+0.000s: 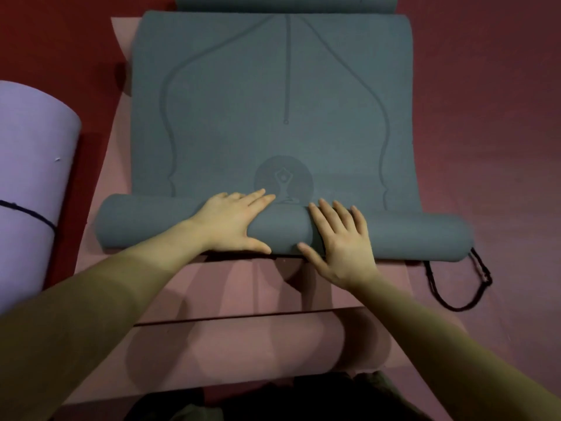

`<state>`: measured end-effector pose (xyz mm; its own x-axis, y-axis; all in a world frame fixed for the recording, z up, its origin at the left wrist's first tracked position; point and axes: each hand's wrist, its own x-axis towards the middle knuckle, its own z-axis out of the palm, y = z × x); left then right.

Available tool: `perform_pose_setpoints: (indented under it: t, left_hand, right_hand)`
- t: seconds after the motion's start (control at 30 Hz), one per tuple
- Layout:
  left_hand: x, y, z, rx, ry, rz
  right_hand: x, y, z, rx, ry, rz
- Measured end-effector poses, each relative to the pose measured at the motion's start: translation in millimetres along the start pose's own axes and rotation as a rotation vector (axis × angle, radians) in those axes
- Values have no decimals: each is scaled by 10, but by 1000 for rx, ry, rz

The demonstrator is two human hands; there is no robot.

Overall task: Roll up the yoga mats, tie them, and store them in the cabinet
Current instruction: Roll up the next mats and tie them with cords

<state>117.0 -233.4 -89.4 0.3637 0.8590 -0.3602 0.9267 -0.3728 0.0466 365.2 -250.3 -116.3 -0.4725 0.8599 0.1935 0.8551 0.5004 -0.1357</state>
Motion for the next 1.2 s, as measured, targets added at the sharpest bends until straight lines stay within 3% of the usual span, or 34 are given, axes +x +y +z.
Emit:
perform_pose_setpoints:
  t: [0.2,0.27,0.4,0.53,0.77,1.0,1.2]
  left_hand:
    - [-181,199,172,122,283,-57]
    - [-186,278,175,78,275,-122]
    - [15,189,101,22,221,-168]
    - [300,7,-64,-7,141,-183]
    - [304,22,30,24,435,-172]
    - [531,-111,-130,-68,276,-172]
    - [776,-334,-253,-68,270,-80]
  right_hand:
    - [391,126,-41,53,-134,69]
    - [484,154,-25,38,-147,69]
    - [388,72,69,-34,31,6]
    - [207,6,174,-23,89,3]
    - [869,145,148,35,-3,141]
    - [756,73,255,8,79,113]
    - [907,193,266,-33,-3,70]
